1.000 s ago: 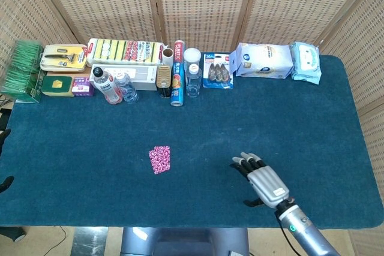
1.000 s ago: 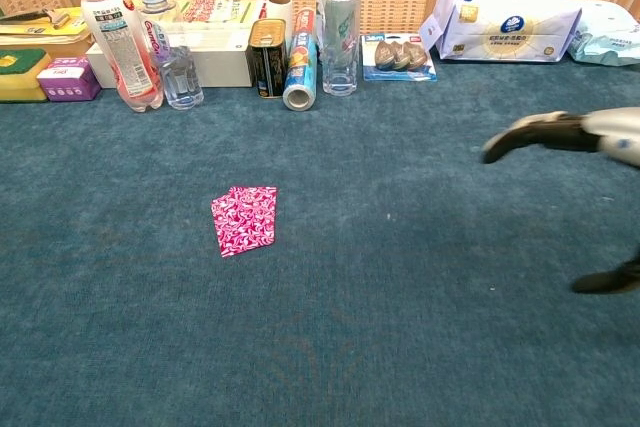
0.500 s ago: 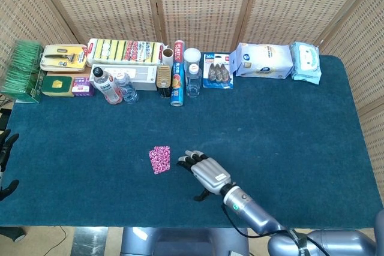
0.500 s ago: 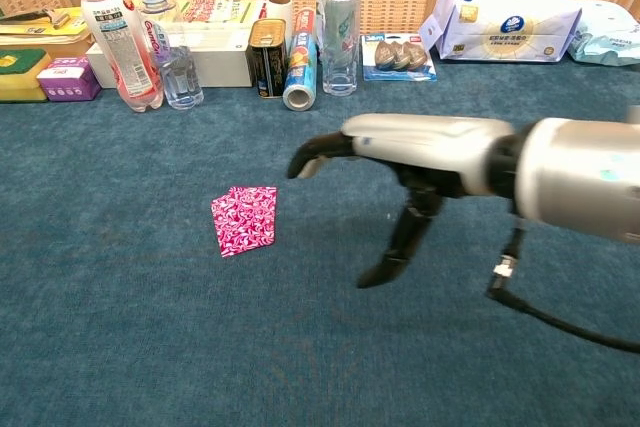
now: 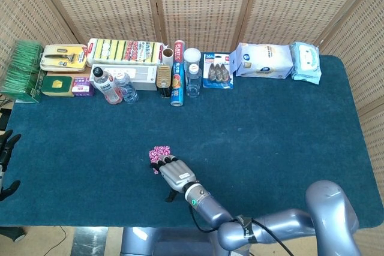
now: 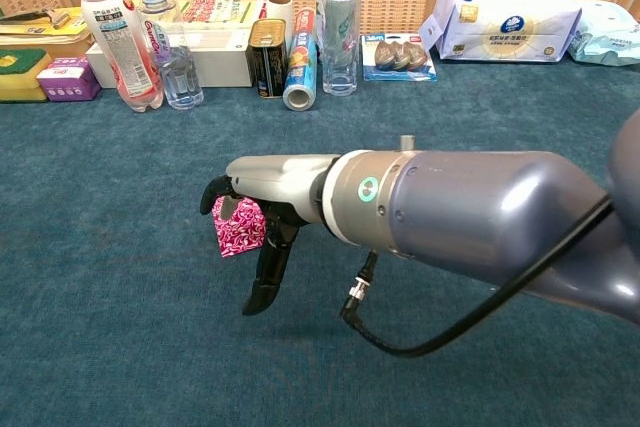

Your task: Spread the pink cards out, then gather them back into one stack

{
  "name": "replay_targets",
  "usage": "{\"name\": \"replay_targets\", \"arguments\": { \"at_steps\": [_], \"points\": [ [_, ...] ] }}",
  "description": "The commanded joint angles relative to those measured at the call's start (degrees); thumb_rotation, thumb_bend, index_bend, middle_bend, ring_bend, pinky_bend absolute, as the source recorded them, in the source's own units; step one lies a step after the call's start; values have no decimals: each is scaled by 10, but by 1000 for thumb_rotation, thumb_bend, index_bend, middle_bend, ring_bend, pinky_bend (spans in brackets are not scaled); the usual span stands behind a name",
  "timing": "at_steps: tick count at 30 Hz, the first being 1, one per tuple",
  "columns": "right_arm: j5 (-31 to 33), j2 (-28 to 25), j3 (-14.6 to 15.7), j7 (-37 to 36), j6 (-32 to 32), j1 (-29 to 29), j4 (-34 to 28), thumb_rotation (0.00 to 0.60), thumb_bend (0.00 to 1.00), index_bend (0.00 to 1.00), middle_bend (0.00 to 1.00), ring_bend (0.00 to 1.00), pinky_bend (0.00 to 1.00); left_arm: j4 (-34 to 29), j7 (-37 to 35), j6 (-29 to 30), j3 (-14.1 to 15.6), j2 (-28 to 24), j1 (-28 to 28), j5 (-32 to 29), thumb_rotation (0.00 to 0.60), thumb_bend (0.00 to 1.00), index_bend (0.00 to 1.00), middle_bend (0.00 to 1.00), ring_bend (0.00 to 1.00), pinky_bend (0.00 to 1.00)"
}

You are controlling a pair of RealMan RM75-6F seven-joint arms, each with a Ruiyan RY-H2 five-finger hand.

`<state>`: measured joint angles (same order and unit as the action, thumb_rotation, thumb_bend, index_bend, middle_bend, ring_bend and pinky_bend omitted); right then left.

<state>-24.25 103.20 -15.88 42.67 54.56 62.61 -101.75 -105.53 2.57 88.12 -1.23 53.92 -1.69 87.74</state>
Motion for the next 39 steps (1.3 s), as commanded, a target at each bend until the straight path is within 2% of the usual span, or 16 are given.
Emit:
{"name": "replay_targets", "arguments": {
  "at_steps": [1,18,39],
  "points": [
    [-1,13,1,-4,7,10,17,600,0,131,165,11,35,1,-3,-2,0,-1,-1,0,600,50,0,0,0,49],
    [13,28,36,6,19,34,44,600,0,151,168,11,35,-2,1,-12,1,-1,-5,-4,600,50,0,0,0,49],
    [59,-16,57,20,35,36,56,600,0,172,179,11,35,-4,1,-14,1,0,-6,-6,600,51,0,0,0,49]
  ]
}}
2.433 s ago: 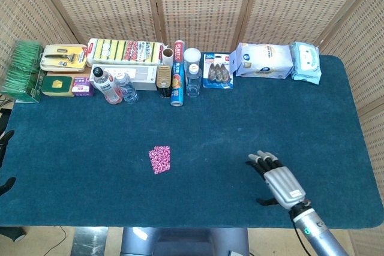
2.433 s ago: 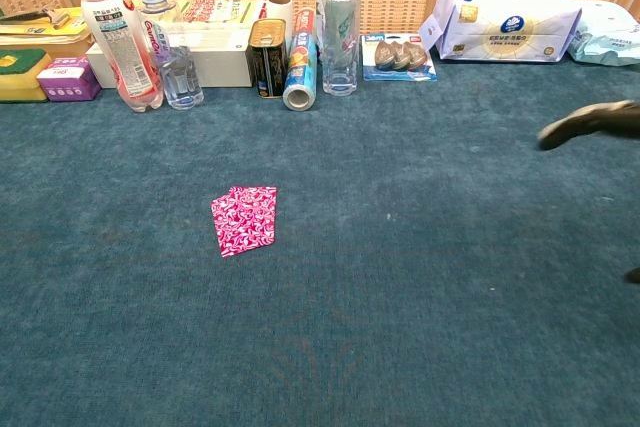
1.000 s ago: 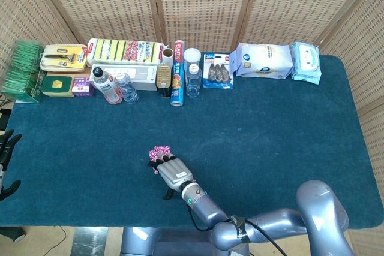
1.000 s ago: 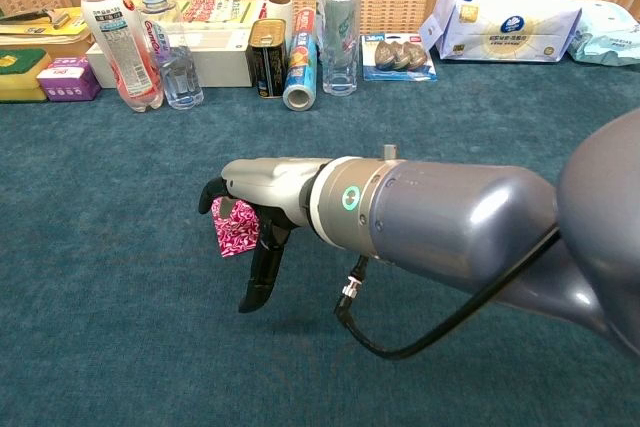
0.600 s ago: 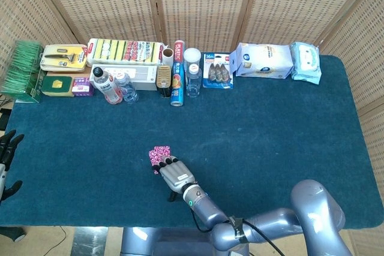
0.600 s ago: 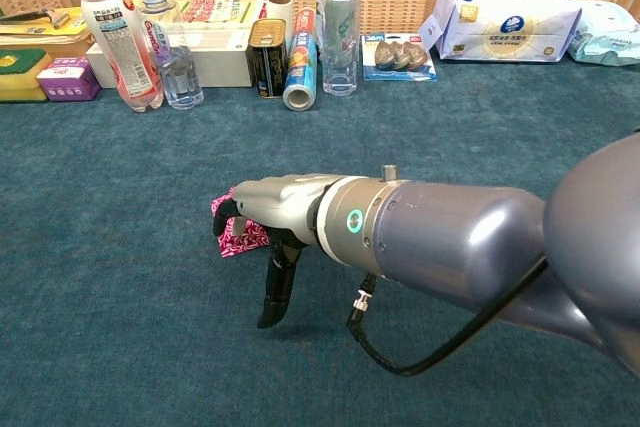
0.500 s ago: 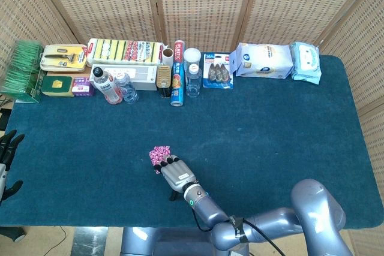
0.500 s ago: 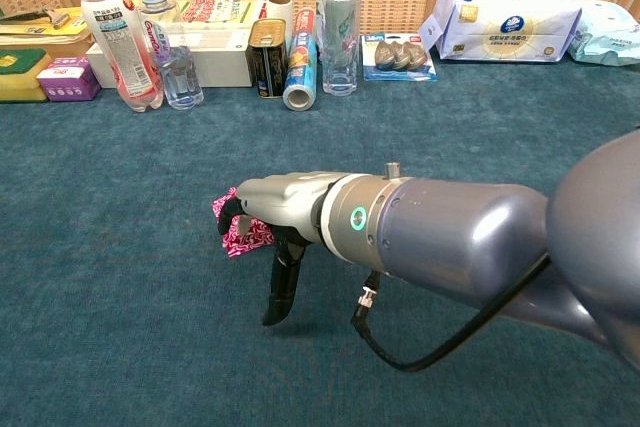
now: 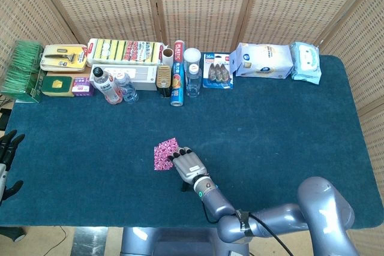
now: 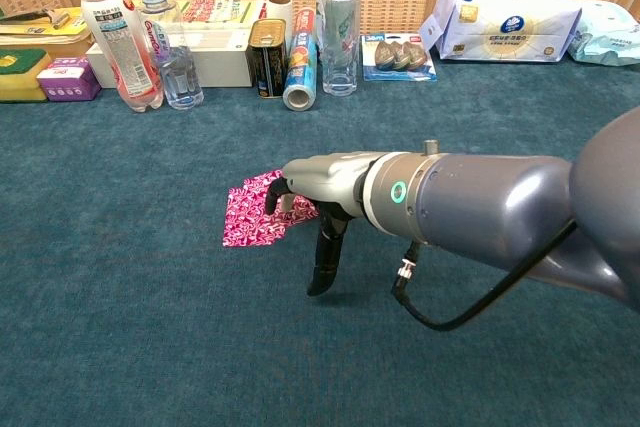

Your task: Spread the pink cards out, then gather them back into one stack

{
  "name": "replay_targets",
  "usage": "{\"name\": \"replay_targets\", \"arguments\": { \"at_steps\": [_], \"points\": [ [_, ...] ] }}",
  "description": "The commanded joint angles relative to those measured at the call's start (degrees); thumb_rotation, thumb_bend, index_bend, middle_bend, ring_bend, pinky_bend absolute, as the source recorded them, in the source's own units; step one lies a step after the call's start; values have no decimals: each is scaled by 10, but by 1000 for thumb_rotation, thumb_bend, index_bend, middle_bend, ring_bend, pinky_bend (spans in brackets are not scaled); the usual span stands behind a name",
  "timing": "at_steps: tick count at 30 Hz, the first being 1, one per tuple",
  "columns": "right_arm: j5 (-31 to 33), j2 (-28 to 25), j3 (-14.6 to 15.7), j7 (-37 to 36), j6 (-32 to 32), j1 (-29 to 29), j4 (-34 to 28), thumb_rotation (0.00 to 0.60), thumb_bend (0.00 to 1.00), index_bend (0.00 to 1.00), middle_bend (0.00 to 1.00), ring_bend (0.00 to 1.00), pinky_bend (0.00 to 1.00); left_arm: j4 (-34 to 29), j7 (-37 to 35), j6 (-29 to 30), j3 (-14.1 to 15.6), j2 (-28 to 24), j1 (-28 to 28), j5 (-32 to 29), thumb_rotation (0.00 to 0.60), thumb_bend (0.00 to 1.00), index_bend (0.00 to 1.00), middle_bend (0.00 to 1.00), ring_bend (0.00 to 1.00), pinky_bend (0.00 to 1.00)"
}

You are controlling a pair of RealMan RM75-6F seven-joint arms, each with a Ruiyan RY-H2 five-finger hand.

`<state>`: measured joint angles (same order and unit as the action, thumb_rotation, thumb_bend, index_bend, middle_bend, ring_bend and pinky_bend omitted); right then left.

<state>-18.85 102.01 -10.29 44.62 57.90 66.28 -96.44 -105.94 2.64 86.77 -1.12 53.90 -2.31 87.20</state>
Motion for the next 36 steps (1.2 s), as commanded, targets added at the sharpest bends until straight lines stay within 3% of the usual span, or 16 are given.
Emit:
{"name": "replay_targets", "arguments": {
  "at_steps": [1,27,32,36],
  "points": [
    [8,-7,1,0,2,-2,5,600,0,172,179,11,35,0,0,0,0,0,0,0,600,51,0,0,0,49],
    [91,-70,-8,20,29,-8,25,600,0,172,180,11,35,0,-4,3,3,0,2,6,600,51,0,0,0,49],
    [115,-81,-27,11,27,-12,24,600,0,172,180,11,35,1,-12,-2,6,-4,1,9,600,50,0,0,0,49],
    [107,-105,-57,-27,8,-24,-11,600,0,172,179,11,35,3,-23,-1,7,-8,0,13,600,51,0,0,0,49]
  ]
}}
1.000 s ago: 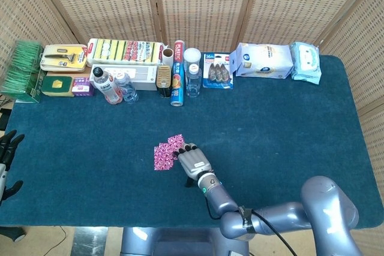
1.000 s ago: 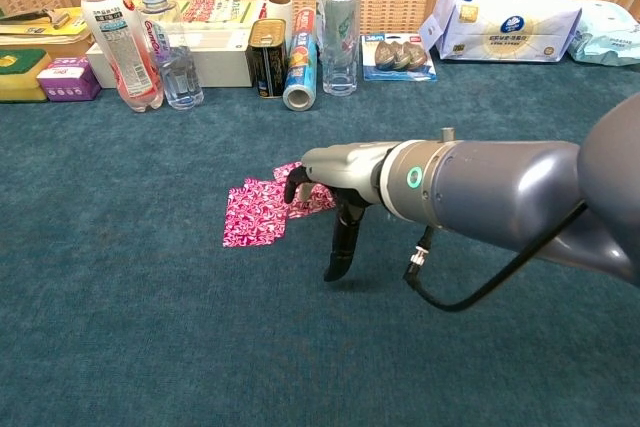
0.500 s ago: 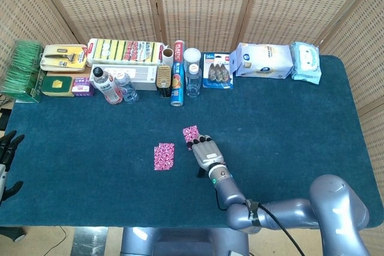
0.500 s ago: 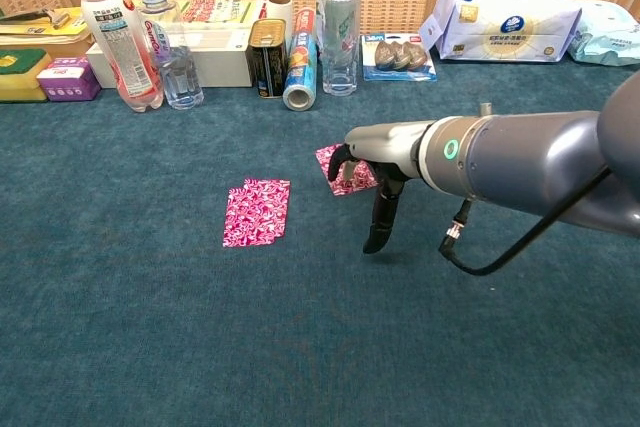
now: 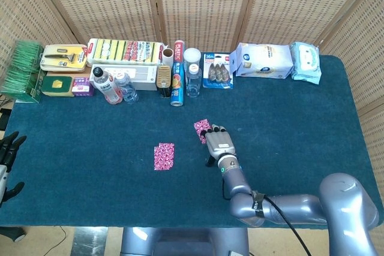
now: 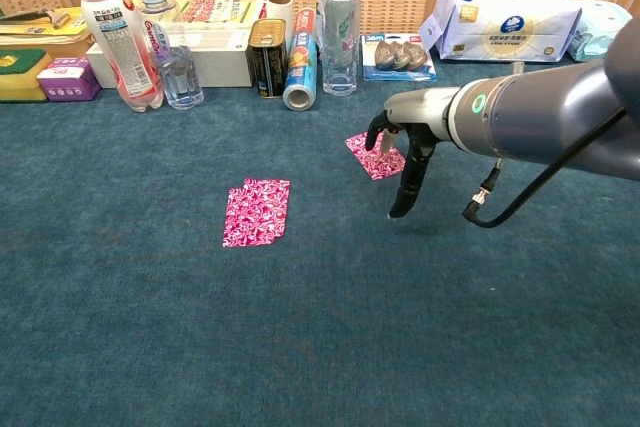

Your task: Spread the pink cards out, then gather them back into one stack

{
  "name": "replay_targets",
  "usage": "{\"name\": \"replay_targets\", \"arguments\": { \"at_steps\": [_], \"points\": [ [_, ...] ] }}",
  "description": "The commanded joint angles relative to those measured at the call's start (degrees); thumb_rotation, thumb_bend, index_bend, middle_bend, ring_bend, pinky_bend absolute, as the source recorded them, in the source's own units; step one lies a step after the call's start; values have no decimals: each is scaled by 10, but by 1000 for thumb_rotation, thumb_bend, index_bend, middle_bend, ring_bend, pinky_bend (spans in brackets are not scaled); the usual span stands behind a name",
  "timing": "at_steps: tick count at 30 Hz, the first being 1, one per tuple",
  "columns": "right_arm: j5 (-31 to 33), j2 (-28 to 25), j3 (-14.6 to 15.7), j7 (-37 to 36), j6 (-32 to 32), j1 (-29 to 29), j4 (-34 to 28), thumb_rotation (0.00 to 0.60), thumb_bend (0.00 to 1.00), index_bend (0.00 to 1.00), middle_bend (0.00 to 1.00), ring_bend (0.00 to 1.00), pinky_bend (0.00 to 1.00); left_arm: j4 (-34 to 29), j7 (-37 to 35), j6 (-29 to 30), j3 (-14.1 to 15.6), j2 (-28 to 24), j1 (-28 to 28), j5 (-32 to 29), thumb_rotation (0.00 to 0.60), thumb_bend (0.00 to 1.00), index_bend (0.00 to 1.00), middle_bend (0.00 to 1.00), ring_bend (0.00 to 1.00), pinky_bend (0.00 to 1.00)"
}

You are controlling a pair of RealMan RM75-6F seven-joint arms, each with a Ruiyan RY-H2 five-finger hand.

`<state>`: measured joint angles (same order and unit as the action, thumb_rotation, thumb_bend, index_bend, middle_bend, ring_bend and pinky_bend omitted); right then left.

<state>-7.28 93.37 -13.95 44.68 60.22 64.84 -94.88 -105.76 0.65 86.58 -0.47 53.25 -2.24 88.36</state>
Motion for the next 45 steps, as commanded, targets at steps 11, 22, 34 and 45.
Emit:
{"name": "replay_targets", "arguments": {
  "at_steps": [11,22,34,45],
  "points": [
    [-54,0,-23,-40,-23,17,-87,600,0,172,179,11,35,0,6,-13,4,-1,-4,-3,600,51,0,0,0,49],
    [-28,74,-14,-24,-16,59,-42,600,0,172,180,11,35,-2,1,-19,3,-6,-8,-7,600,50,0,0,0,49],
    [-46,81,11,-24,-17,54,-38,600,0,182,184,12,35,1,-12,-21,3,-10,-9,-8,600,51,0,0,0,49],
    [-50,66,30,-28,-19,41,-35,600,0,200,215,19,36,-1,-4,-22,5,-8,-9,-8,600,51,0,0,0,49]
  ]
}}
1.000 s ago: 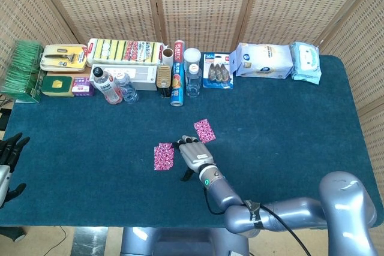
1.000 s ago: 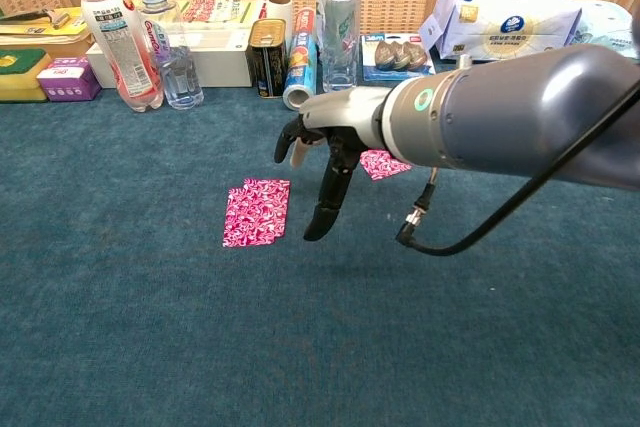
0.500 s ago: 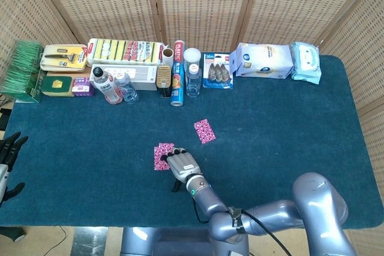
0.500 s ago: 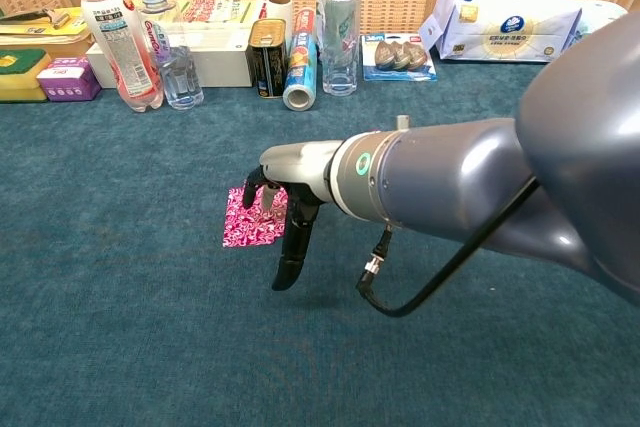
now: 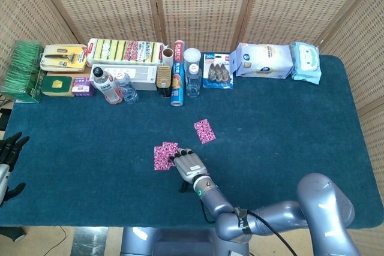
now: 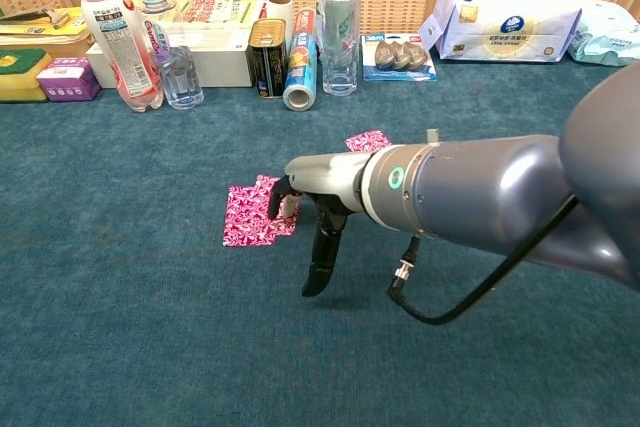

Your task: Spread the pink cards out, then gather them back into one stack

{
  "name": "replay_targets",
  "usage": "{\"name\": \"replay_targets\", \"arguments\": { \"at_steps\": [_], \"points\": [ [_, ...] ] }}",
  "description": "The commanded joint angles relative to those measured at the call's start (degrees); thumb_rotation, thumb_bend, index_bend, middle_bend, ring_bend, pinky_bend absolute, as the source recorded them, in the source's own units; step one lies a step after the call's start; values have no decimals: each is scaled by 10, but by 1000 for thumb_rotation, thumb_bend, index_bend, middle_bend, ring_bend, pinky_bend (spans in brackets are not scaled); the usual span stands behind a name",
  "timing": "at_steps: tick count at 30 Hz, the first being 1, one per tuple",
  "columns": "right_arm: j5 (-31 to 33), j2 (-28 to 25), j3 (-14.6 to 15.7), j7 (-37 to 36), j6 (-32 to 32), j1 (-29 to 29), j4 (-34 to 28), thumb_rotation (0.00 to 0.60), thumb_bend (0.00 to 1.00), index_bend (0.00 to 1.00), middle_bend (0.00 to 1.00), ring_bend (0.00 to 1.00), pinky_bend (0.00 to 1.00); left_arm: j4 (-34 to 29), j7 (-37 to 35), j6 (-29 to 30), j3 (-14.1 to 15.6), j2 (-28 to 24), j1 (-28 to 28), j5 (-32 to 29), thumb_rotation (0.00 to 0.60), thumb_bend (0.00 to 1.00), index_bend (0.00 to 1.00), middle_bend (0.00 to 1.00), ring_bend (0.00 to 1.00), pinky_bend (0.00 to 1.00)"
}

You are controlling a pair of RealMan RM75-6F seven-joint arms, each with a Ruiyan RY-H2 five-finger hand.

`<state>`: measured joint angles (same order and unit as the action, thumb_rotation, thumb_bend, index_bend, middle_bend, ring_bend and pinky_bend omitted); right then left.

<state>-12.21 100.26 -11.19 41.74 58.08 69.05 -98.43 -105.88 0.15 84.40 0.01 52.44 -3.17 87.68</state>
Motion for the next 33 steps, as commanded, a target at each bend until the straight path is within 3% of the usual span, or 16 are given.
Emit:
{"name": "replay_targets", "arguments": {
  "at_steps": [1,13,23,33],
  "points": [
    [-1,-5,3,2,4,-2,1,600,0,205,218,19,35,0,1,-1,0,0,0,-1,600,51,0,0,0,49],
    [12,-31,2,4,16,-14,3,600,0,211,226,25,35,-2,2,-3,0,0,-2,-3,600,50,0,0,0,49],
    [-23,-50,-33,-12,22,-11,-36,600,0,212,232,35,35,-3,4,-4,-1,0,-3,-6,600,50,0,0,0,49],
    [-15,-13,-18,0,20,0,-1,600,0,220,219,35,36,-2,0,-5,0,-1,-3,-6,600,50,0,0,0,49]
  ]
}}
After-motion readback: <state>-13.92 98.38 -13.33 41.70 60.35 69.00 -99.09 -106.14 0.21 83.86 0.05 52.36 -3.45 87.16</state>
